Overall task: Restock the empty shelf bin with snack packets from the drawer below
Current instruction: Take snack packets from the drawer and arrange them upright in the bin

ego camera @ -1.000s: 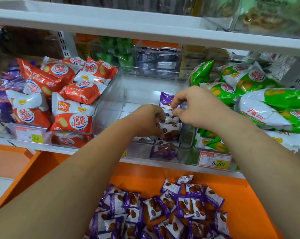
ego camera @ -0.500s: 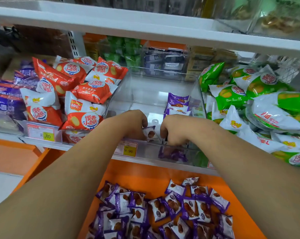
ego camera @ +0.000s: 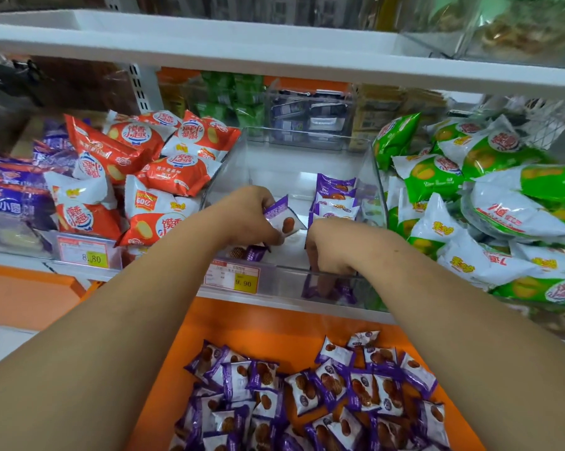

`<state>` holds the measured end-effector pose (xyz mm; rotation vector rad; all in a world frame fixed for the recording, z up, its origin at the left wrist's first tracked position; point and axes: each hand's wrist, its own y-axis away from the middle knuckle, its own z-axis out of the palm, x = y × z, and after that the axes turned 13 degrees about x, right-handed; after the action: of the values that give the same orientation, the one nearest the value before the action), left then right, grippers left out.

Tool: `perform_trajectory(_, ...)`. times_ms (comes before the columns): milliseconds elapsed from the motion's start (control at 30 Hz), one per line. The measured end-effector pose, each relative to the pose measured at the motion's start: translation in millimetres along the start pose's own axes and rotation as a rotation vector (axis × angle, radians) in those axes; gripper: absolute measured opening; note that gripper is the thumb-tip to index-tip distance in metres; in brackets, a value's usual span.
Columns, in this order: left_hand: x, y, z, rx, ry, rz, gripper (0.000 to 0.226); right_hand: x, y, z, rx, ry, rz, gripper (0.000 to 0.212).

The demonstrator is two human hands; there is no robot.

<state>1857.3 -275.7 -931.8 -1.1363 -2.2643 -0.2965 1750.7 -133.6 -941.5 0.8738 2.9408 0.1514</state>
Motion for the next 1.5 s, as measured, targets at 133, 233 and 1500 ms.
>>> perform_trajectory(133, 2, 6, -5, 0.033, 0.169, -0.054, 0.036, 1, 4, -6, 0.004, -0.056, -0.017, 0.035)
perform_trajectory(233, 7, 7, -7, 0.043, 0.302, -0.08, 0.037, 5, 11, -23, 0.048, -0.172, -0.025, 0.048)
perform_trajectory(1500, 35, 45, -21, -0.059, 1.133, -0.362, 0.028, 45, 28, -60, 0.423, -0.72, -0.01, 0.046)
